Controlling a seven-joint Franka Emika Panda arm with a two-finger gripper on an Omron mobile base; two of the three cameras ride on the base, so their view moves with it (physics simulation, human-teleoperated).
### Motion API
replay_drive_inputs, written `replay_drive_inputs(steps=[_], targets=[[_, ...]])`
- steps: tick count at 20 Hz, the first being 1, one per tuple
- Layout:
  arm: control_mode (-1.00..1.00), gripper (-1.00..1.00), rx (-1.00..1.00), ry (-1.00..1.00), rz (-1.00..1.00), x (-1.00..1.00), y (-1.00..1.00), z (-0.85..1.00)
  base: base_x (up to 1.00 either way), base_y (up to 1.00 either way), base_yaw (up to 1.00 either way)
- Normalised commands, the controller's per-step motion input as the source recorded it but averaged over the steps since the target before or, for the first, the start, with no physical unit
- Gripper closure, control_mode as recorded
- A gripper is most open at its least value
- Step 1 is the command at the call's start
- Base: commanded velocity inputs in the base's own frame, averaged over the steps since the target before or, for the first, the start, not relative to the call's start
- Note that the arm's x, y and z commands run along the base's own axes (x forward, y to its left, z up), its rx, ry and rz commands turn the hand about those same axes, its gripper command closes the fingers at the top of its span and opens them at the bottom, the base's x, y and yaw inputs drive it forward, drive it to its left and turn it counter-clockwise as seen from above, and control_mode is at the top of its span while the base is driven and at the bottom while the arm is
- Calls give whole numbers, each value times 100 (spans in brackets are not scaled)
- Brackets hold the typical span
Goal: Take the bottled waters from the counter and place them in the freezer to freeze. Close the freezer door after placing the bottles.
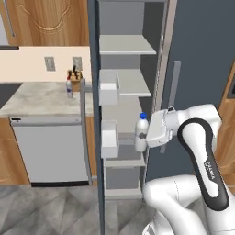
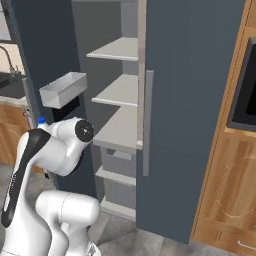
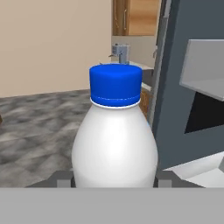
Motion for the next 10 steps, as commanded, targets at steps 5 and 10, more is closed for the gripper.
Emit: replay_drive_inputs(steps=[5, 10], targets=[[100, 100, 0, 0, 0, 0, 0, 0, 4, -48, 0], [100, 100, 0, 0, 0, 0, 0, 0, 19, -31, 0]])
